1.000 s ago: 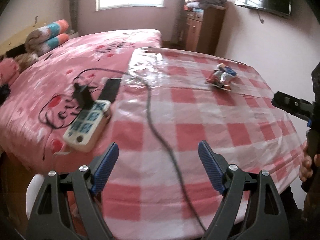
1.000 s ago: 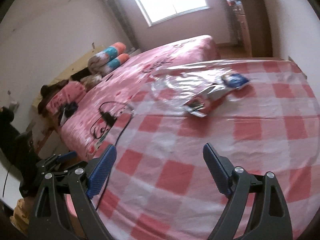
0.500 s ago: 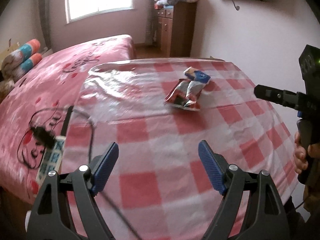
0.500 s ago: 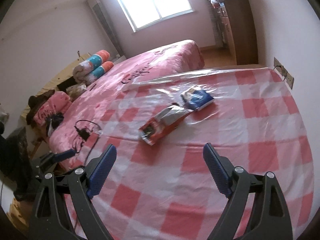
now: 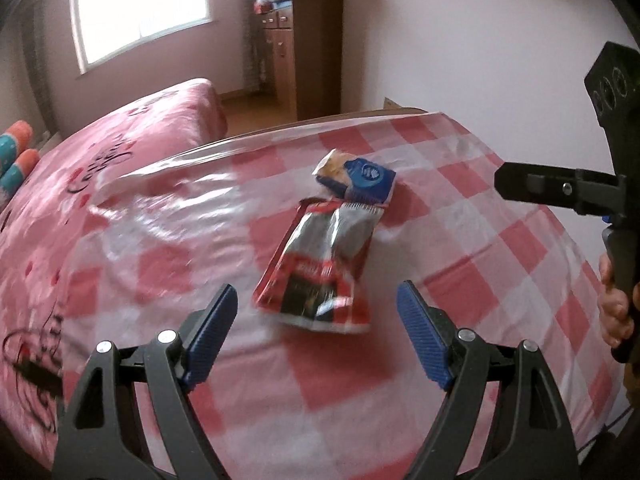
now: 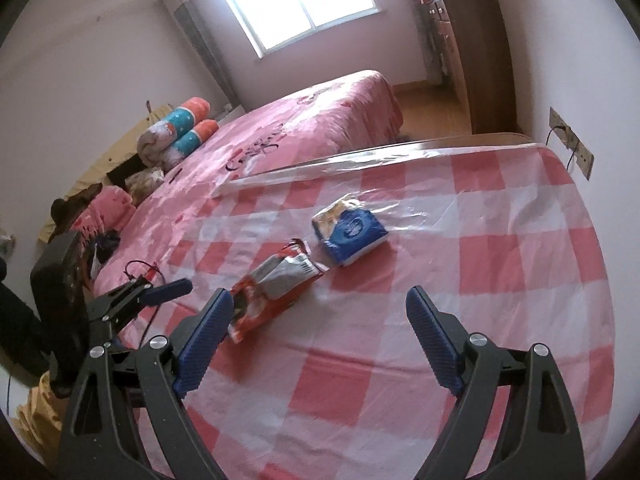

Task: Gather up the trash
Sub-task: 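Return both open tools from the bucket to the remaining trash on the bed, then grasp the red Richboy chip bag with the left tool while the right tool grasps the blue Vinda tissue pack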

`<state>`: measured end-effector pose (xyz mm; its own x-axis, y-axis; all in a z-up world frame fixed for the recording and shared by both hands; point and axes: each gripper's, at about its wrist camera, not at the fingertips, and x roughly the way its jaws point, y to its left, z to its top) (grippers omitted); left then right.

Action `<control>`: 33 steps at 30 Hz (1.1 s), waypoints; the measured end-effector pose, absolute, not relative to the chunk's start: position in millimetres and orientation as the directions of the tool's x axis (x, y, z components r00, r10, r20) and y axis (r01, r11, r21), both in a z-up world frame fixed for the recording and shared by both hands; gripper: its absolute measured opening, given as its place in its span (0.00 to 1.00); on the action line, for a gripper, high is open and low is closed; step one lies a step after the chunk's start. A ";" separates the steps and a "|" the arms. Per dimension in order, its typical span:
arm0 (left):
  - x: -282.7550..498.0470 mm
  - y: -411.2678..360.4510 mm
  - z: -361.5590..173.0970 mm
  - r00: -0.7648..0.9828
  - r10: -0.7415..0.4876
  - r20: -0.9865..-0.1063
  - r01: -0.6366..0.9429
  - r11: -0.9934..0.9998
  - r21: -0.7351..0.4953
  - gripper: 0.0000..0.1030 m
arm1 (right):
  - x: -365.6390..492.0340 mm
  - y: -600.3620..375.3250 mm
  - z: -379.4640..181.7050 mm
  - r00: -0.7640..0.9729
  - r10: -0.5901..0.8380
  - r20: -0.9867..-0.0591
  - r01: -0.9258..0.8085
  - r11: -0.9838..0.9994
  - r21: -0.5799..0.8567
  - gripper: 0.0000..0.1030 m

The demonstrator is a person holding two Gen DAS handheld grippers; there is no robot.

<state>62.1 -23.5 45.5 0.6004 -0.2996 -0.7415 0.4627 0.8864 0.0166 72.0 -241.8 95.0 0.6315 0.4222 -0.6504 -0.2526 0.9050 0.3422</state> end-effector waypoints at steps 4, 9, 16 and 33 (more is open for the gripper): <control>83.0 -31.9 36.3 0.577 -0.305 -0.757 0.482 0.876 0.014 0.80 | 92.6 -241.3 84.3 0.606 0.422 -0.675 -0.265 0.907 0.328 0.85; 99.8 -35.7 25.7 0.546 -0.325 -0.772 0.503 0.865 -0.008 0.80 | 112.3 -231.5 76.2 0.586 0.428 -0.688 -0.298 0.903 0.309 0.85; 114.8 -42.2 17.6 0.531 -0.335 -0.779 0.509 0.861 -0.024 0.79 | 143.2 -214.7 70.2 0.583 0.394 -0.711 -0.330 0.914 0.236 0.85; 111.9 -34.6 13.2 0.579 -0.307 -0.755 0.391 0.918 -0.073 0.54 | 174.4 -195.9 49.9 0.570 0.327 -0.754 -0.378 0.919 0.112 0.80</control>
